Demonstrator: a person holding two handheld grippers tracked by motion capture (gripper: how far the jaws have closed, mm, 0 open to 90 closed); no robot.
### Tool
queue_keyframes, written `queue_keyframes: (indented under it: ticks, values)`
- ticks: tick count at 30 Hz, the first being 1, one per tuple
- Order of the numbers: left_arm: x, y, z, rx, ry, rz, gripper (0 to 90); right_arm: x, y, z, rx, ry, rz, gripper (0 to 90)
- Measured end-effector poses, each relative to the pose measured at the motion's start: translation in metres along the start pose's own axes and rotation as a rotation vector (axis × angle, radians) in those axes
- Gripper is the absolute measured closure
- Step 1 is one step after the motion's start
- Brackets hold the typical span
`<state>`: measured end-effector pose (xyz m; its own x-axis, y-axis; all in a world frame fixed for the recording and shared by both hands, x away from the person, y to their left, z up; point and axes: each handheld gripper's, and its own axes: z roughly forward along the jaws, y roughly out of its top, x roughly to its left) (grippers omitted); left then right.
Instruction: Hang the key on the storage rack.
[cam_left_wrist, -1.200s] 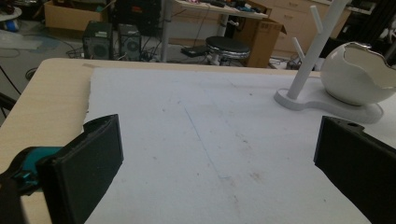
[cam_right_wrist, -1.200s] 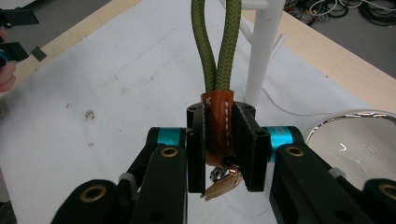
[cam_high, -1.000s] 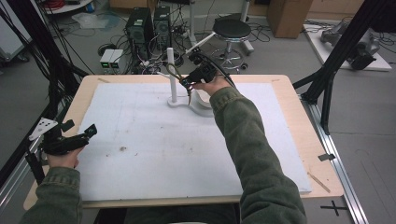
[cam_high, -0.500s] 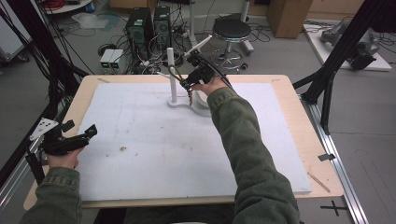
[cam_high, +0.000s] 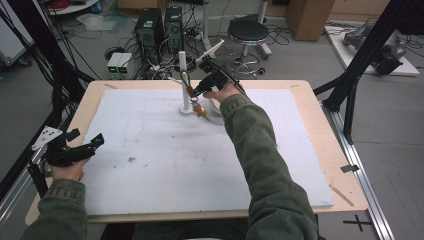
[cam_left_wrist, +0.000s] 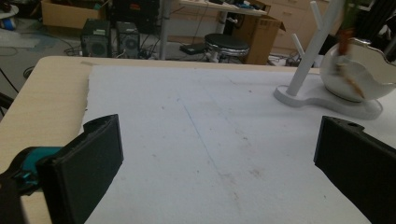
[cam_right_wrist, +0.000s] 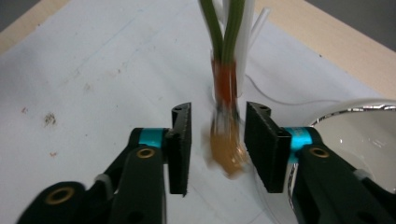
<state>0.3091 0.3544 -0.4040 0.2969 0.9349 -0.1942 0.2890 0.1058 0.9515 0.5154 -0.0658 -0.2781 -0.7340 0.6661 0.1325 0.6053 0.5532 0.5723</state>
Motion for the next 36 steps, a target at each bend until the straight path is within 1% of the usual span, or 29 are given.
queue_keyframes:
  ticks: [2,4,7,9,10,12,13,17,19,23,28,36]
  values:
    - [0.0,0.0,0.0,-0.001,0.001,0.003,1.7,0.0,-0.002,-0.001,0.008,-0.021,-0.002,44.4]
    - [-0.001,0.0,0.0,0.0,0.001,0.003,1.7,-0.001,-0.004,-0.003,0.007,-0.022,0.006,36.7]
    - [-0.001,0.0,0.001,0.0,0.002,0.002,1.7,-0.004,-0.01,-0.006,0.0,-0.023,0.021,20.9]
    - [0.0,-0.001,0.001,0.01,-0.001,0.001,1.7,-0.007,-0.013,-0.007,0.005,-0.04,0.031,9.4]
    - [0.0,-0.001,0.002,0.015,-0.002,-0.002,1.7,-0.008,-0.015,-0.008,0.013,-0.055,0.032,9.0]
    - [0.0,-0.001,0.003,0.017,-0.005,0.0,1.7,-0.01,-0.018,-0.01,0.005,-0.052,0.039,1.8]
    - [0.0,-0.001,0.003,0.016,-0.006,-0.002,1.7,-0.011,-0.02,-0.011,0.002,-0.042,0.043,1.8]
    - [0.0,-0.001,0.002,0.016,-0.003,-0.002,1.7,-0.009,-0.021,-0.016,0.0,-0.024,0.027,1.8]
    - [0.0,-0.001,0.001,0.017,-0.002,0.0,1.7,-0.007,-0.021,-0.018,-0.01,-0.027,0.025,1.6]
    - [0.0,-0.001,0.001,0.016,-0.003,0.002,1.7,-0.005,-0.023,-0.023,-0.007,-0.027,0.022,0.7]
    - [0.0,-0.001,0.001,0.014,-0.002,0.0,1.7,0.0,-0.025,-0.033,-0.015,-0.036,0.013,0.7]
    - [0.0,-0.001,0.001,0.009,-0.002,-0.001,1.7,0.003,-0.031,-0.051,-0.025,-0.077,0.017,0.8]
